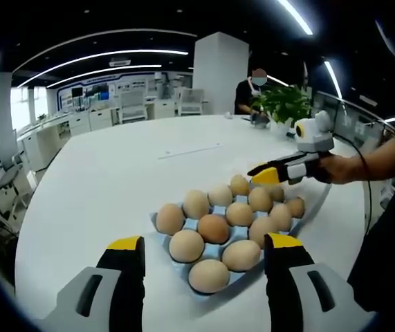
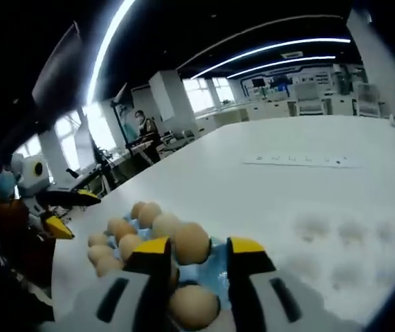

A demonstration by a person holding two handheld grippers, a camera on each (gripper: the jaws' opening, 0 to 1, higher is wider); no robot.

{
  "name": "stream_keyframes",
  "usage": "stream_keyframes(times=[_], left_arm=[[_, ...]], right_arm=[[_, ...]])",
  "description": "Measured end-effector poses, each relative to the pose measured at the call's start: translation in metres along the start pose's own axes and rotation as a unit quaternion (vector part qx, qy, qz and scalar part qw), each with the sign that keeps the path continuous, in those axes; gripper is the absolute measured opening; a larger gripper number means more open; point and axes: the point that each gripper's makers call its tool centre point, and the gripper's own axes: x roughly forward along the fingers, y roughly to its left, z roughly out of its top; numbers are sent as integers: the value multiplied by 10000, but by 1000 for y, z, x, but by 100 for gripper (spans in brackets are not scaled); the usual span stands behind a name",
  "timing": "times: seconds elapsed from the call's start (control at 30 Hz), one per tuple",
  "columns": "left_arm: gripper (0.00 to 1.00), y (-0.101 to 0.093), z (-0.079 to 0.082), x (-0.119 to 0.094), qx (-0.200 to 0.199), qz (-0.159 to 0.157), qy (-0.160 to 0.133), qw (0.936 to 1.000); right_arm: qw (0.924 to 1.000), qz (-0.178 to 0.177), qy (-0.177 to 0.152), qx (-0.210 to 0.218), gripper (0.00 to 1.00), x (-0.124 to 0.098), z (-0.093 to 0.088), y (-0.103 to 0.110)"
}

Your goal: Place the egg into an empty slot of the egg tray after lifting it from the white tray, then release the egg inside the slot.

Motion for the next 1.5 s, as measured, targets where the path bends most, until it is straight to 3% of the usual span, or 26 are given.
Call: stream_keyframes(times=[0.2, 0.37, 0.5, 0.57, 0.63, 0.7, 0.8, 0.93, 1.03, 1.37, 1.5], left_arm=[[69, 1, 0, 1, 15, -6, 4, 10000], [69, 1, 0, 2, 14, -22, -5, 10000], [69, 0, 0, 4, 29, -43, -3, 10000], [69, 1, 1, 4, 36, -46, -8, 10000], [69, 1, 1, 4, 39, -50, -7, 10000], [69, 1, 2, 4, 47, -54, -3, 10000], [69, 0, 2, 4, 47, -50, -4, 10000], [69, -1, 1, 4, 61, -62, 9, 10000], [69, -1, 1, 3, 37, -46, 2, 10000], [69, 1, 1, 1, 31, -5, 16, 10000], [69, 1, 1, 0, 36, 1, 17, 10000]], right_arm=[[9984, -493, -282, 76, 32, -34, 9, -29], [9917, -1153, -544, 153, 33, -71, 13, -69], [9807, -1801, -753, 84, 35, -105, 16, -102], [9702, -2236, -937, 15, 36, -128, 22, -122], [9636, -2492, -969, -25, 36, -142, 24, -136], [9524, -2876, -1008, -99, 36, -161, 25, -154], [9418, -3206, -1006, -93, 36, -177, 23, -172], [9310, -3492, -1064, -4, 35, -190, 21, -189], [9269, -3624, -973, -23, 34, -192, 15, -199], [9267, -3713, -526, 247, 34, -187, -15, -228], [9231, -3821, -441, 38, 28, -189, -15, -234]])
